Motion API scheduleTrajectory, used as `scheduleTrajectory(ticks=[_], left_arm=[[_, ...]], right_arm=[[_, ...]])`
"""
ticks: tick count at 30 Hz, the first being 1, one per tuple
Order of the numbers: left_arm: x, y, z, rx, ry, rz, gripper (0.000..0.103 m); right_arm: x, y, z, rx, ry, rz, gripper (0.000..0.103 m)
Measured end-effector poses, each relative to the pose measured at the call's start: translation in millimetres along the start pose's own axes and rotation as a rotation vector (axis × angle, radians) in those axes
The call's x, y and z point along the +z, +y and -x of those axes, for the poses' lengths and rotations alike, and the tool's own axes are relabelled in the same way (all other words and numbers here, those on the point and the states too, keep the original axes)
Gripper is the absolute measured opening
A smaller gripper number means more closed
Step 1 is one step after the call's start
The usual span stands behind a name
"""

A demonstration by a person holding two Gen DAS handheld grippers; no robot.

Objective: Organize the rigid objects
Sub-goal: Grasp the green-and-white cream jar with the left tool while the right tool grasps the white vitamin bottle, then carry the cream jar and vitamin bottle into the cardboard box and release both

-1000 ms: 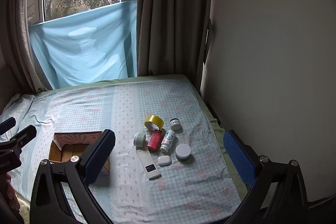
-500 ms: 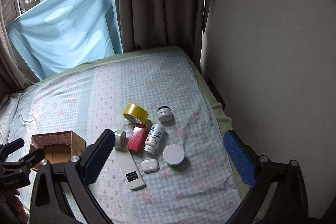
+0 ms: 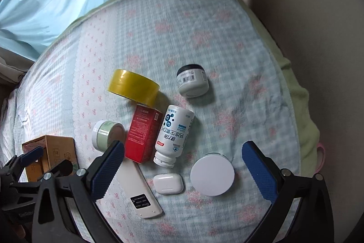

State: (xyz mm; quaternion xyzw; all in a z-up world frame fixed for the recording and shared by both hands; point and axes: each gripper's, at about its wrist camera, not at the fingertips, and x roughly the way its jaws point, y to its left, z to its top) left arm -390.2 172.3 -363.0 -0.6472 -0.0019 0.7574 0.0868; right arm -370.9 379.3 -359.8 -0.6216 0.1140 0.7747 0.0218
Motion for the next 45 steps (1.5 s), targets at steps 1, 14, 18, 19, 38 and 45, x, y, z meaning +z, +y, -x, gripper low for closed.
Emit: scheduleTrajectory(ticks=[1, 14, 18, 19, 38, 45], left_arm=[[3.6, -0.4, -11.5, 0.003, 0.020, -0.002, 0.103], [23.9, 1.7, -111.1, 0.055, 0.188, -0.061, 0.096], [25.1, -2.4, -128.6, 0.044, 0.224, -0.090, 0.073], [24.9, -4.0, -131.5, 0.039, 0.233, -0.097, 0.066], [14.5, -17.8, -133.8, 0.043, 0.227, -0.146, 0.040], [14.5, -15.5, -123.1, 0.027, 0.212, -0.109, 0.040]], right_arm=[[3.1, -0.4, -12.7, 0.001, 0.028, -0.013, 0.103], [9.3, -4.6, -109.3, -0.050, 0.216, -0.098, 0.089], [5.7, 0.1, -116.9, -0.053, 0.254, -0.123, 0.073], [4.3, 1.1, -117.6, -0.050, 0.262, -0.131, 0.071], [-6.5, -5.6, -97.6, -0.037, 0.252, -0.180, 0.046], [-7.9, -12.3, -73.9, -0.012, 0.224, -0.195, 0.046]])
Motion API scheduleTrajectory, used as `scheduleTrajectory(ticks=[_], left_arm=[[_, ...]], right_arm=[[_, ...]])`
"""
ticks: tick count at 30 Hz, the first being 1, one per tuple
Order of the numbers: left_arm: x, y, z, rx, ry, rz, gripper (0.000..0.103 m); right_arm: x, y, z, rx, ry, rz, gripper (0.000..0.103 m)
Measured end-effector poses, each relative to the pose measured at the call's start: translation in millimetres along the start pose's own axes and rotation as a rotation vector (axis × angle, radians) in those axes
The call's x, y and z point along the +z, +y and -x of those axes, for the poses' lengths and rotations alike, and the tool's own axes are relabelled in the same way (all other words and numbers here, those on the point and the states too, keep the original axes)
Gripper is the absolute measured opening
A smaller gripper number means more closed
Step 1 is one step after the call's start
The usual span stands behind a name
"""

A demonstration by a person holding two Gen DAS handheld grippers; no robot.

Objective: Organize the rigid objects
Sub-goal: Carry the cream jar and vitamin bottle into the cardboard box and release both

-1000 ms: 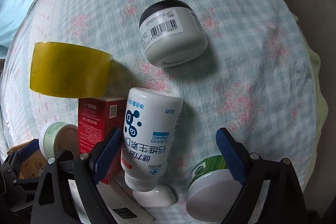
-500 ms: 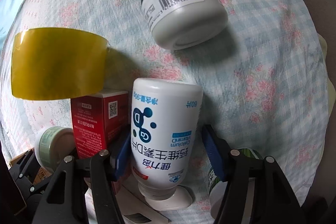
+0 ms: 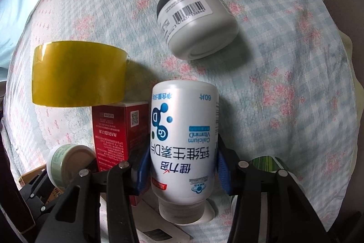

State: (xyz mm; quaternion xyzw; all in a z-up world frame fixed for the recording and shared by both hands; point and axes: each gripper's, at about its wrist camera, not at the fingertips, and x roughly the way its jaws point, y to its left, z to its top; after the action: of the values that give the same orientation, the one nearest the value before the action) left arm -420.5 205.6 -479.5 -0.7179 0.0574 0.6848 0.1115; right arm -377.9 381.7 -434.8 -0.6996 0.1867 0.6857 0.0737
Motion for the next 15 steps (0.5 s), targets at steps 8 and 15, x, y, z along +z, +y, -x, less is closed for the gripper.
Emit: scheduleTrajectory(ticks=[8, 15], left_arm=[[-6.8, 0.9, 35.1, -0.038, -0.054, 0.050, 0.040], [-22.6, 12.8, 90.4, -0.089, -0.132, 0.115, 0.040]], right_arm=[[-10.3, -15.0, 42.8, 0.091, -0.057, -0.016, 0.045], [-24.2, -19.5, 107.2, 0.145, -0.122, 0.022, 0.045]])
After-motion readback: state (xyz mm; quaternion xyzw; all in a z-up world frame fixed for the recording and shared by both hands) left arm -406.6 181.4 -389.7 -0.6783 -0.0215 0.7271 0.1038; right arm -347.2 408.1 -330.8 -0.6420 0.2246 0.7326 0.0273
